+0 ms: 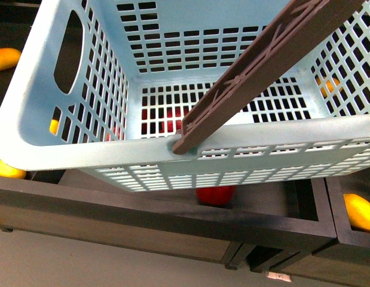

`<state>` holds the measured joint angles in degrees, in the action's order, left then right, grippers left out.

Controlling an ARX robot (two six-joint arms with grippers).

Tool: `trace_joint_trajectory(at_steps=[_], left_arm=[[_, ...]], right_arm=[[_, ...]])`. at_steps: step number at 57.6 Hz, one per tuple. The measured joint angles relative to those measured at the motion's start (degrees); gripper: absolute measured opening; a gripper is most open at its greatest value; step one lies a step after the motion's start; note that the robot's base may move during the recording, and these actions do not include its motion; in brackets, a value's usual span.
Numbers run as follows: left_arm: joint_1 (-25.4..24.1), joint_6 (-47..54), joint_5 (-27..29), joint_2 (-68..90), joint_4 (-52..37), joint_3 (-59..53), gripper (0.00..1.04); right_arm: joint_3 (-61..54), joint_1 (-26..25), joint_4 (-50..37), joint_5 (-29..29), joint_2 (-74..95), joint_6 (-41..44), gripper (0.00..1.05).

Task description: Pick lemon and mango into basket

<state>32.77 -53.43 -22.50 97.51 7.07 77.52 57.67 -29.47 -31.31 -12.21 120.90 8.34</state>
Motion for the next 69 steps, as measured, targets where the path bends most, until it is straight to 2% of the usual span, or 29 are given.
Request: trace_joint_trajectory(at_steps=[16, 30, 45, 61, 69], left_arm=[[0.00, 0.00, 0.04, 0.00, 0.00, 0.00, 0.05], [0.00, 0.00, 0.02, 0.00, 0.00, 0.00, 0.05], [0.00, 0.02, 0.07, 0.00, 0.00, 0.00, 0.05], [0.00, 0.04, 0.07, 0.00, 0.00, 0.00, 0.05], [0.00, 0.04, 0.11, 0.00, 0.00, 0.00, 0.05]], right_arm=[[-17.49, -0.15, 0.90, -9.86, -27.21, -7.17, 0.71], [-23.65, 3.54, 0.28, -11.43, -44.11, -16.70, 0.71], [-24.90, 13.49, 4.17, -9.07, -52.70, -18.97, 0.71], [-29.16, 27.54, 5.01, -3.50, -54.88, -17.53, 0.71], [-30.14, 32.13, 5.22, -2.56, -55.84, -16.63, 0.71]])
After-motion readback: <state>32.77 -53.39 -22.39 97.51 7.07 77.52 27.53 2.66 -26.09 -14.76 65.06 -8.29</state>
